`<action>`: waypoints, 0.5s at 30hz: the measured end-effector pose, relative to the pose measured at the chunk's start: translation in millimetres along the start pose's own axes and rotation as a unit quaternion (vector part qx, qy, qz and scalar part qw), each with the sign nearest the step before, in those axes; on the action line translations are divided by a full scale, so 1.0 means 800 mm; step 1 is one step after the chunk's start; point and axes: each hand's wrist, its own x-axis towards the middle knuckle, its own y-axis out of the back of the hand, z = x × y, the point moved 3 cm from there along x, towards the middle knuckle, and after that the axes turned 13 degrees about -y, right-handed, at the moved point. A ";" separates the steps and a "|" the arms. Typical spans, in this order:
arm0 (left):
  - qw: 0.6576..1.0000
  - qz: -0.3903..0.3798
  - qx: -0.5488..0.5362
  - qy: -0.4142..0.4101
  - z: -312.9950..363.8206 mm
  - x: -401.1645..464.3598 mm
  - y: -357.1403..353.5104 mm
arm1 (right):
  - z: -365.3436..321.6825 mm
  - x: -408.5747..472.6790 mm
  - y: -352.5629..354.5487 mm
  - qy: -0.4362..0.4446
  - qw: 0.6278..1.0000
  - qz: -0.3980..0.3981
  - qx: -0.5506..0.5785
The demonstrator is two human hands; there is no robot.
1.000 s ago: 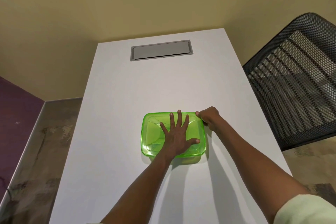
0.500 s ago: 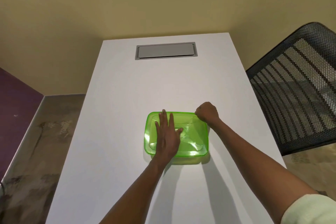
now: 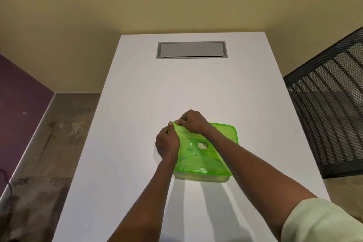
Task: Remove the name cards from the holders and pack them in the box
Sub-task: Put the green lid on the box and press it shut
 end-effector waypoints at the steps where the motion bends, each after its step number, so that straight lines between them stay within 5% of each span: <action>1: 1.000 -0.001 -0.016 0.014 -0.003 0.002 0.000 | -0.002 0.005 -0.003 -0.013 1.000 -0.006 0.001; 15: 0.991 0.040 -0.092 0.084 -0.015 0.010 -0.001 | -0.001 0.038 -0.016 -0.173 0.985 0.025 0.008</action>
